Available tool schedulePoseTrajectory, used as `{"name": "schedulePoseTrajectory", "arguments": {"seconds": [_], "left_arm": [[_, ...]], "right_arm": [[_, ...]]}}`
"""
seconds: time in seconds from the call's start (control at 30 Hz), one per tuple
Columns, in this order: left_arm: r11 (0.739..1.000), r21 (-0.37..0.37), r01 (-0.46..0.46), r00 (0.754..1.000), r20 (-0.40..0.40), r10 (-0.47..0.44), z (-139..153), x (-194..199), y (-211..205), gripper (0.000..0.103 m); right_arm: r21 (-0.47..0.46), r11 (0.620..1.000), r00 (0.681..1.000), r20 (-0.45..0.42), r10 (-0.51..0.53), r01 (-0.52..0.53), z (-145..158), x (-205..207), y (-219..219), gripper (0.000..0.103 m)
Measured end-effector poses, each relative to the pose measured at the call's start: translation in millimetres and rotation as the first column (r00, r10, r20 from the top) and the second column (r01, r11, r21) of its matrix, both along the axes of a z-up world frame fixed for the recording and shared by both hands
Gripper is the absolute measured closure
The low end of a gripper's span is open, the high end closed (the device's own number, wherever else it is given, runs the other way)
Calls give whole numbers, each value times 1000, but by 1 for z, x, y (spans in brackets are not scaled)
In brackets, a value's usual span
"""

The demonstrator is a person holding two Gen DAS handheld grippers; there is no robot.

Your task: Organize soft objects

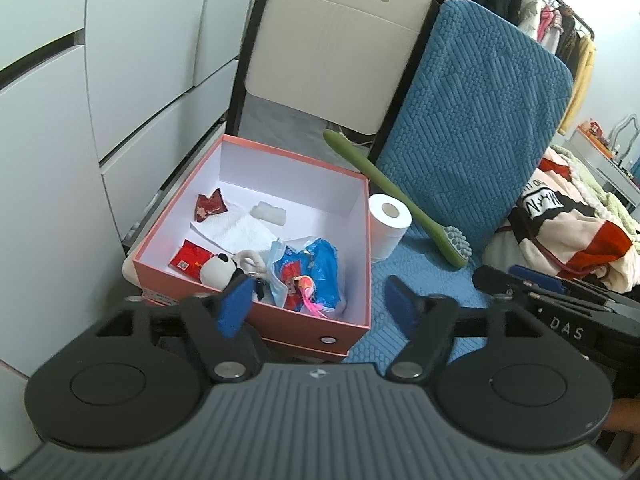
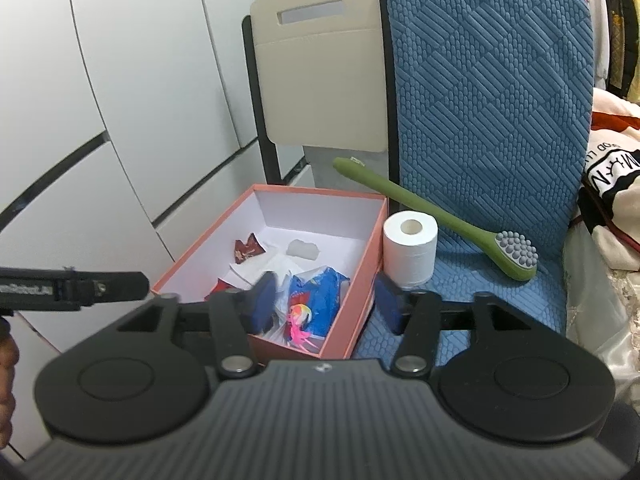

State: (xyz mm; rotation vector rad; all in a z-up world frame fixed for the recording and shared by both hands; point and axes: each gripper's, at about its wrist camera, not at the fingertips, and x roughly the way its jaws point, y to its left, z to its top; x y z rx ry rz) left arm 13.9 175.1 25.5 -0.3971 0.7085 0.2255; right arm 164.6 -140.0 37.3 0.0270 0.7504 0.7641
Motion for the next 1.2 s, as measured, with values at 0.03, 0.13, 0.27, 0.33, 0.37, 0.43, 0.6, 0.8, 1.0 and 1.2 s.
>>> {"name": "schedulePoseTrajectory", "arguments": {"seconds": [0.03,0.13,0.27,0.33,0.37,0.43,0.6,0.8,1.0,1.2], "left_arm": [[1000,0,-5,1000,1,5,0,0,0,11],[1000,5,-21,1000,2,21,0,0,2,5],[1000,0,-26,1000,0,26,0,0,5,3],[999,-1,-32,999,0,32,0,1,6,3],[999,-5,-36,999,0,36,0,0,5,3],[999,-10,-37,999,-3,37,0,1,5,2],[999,3,-44,999,-23,44,0,1,3,2],[998,18,-62,998,-30,63,1,1,0,2],[997,32,-74,997,-31,75,1,1,-2,2],[996,40,-83,996,-23,84,5,2,-1,2]], "right_arm": [[3,1000,1000,-1,-6,6,-1,0,-1,19],[25,1000,1000,-13,-17,17,-2,2,-4,11],[17,999,999,-2,-41,41,-3,3,-5,11],[24,999,999,-10,-39,39,-3,4,-6,11],[27,999,999,-14,-39,39,-3,5,-6,11],[20,999,999,-11,-42,42,-2,4,-5,11],[13,999,999,-10,-37,38,-3,2,-5,11],[-2,999,999,-5,-51,51,-3,1,-5,11],[2,998,998,-11,-55,55,-5,0,-6,11],[5,999,999,-9,-48,48,-3,-2,-5,11]]}}
